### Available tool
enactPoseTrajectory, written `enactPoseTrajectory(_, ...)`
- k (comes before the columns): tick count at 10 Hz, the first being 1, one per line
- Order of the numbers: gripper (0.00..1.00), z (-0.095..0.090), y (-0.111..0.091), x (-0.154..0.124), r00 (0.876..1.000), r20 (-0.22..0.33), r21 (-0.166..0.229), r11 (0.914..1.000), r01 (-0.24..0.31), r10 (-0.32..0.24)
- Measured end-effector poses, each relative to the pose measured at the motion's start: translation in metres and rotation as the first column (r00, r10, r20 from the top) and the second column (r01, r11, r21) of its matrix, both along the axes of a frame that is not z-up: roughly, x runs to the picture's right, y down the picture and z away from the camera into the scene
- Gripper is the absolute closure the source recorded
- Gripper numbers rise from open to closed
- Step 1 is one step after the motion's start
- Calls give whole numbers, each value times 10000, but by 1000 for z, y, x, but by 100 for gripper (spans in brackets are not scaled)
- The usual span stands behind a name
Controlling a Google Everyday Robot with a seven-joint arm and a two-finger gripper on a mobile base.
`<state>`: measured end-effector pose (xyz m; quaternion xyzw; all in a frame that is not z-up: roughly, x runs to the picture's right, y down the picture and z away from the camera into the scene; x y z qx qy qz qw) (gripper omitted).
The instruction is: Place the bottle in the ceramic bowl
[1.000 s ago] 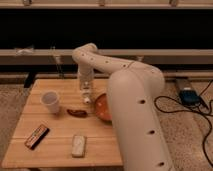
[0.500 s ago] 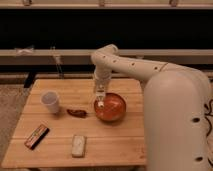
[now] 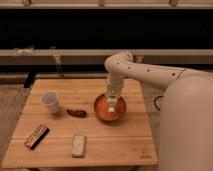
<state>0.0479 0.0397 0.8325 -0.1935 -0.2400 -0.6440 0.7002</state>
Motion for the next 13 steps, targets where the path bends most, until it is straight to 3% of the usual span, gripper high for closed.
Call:
enactPoseTrajectory(1,21,4,3,0,9999,-135,-57,10000,-79,78)
enactPoseTrajectory(2,20,7,4,0,9997,-202,-75,9999,-100,99)
enactPoseTrajectory(8,20,20,16,1,9984,-570,-337,9994,11,-31)
enactPoseTrajectory(13,20,18,13,-1,9989,-464,-191,9998,-56,47)
